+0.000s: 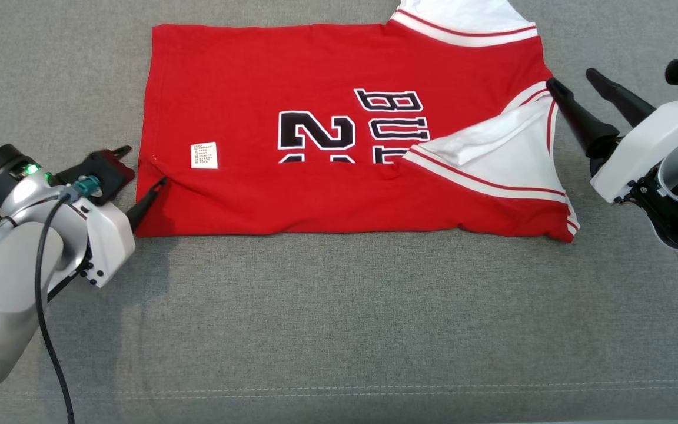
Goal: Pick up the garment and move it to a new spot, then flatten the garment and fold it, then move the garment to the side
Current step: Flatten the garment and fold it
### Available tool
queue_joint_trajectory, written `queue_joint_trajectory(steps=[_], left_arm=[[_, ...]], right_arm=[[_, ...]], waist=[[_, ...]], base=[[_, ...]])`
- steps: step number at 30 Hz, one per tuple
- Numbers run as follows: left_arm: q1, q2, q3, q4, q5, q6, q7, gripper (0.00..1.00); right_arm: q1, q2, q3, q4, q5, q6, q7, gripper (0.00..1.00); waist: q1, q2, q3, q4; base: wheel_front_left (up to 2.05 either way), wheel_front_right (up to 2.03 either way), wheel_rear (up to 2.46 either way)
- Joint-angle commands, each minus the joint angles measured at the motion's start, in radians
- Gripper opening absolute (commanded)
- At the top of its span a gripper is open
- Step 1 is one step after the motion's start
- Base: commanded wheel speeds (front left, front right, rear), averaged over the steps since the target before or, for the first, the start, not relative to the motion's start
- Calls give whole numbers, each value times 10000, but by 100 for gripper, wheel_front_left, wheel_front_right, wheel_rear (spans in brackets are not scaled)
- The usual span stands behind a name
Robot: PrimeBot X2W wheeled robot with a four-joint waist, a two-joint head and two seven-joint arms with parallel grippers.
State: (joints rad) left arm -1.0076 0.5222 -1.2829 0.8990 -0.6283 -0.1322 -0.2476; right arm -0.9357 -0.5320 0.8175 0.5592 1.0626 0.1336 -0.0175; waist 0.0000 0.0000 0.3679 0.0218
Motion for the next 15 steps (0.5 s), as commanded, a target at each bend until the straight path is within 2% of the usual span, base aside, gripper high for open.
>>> queue_joint_trajectory(steps=[1,8,15], left_arm=[[-412,438,461,111,-156,60,-109,100],[488,570,1642,-568,-326,697,-137,100],[2030,577,3170,-1646,-363,1515,-139,100]], right_arm=[[96,-86,-43,-23,-62,-29,-307,100],[798,-161,-5,362,-168,-29,-1422,100],[1932,-100,-49,468,-5,-29,-2015,100]], waist=[[0,0,-81,-21],[0,0,-555,-78],[0,0,-1116,-140]], base=[[0,0,0],[0,0,0],[0,0,0]])
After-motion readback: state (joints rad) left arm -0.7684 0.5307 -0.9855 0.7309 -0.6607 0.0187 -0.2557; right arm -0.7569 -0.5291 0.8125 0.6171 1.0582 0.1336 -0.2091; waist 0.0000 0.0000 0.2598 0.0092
